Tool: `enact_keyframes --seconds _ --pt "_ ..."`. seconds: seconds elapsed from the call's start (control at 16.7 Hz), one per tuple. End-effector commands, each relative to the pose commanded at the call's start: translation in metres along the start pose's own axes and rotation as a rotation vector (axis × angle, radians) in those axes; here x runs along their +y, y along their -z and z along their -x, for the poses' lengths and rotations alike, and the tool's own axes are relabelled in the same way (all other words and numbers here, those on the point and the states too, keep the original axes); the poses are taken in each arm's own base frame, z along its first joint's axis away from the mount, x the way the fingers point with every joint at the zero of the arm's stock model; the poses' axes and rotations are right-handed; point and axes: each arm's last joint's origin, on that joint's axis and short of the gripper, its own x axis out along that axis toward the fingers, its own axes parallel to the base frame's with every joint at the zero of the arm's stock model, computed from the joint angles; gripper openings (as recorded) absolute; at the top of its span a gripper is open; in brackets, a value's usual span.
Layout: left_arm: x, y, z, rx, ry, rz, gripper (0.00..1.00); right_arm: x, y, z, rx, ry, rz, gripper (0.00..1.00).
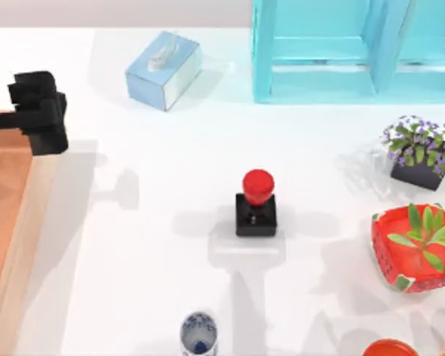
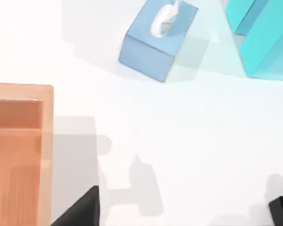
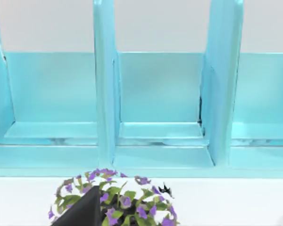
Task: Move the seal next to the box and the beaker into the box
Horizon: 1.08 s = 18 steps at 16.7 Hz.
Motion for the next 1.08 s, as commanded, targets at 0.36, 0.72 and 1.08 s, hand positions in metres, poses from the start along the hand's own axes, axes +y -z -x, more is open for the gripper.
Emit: enact_keyframes --seconds 0.36,0.72,1.08 --pt "-0.076 -0.068 -0.081 0.412 -0.017 0.049 1.00 0.000 0.000 0.000 0.000 0.000 0.000 1.00" --pt "-0.159 -0.055 -0.181 0.749 -0.134 0.035 1.00 0.000 0.000 0.000 0.000 0.000 0.000 1.00" --pt "-0.205 -0.009 -0.238 0.926 -0.256 0.002 1.00 0.000 0.000 0.000 0.000 0.000 0.000 1.00"
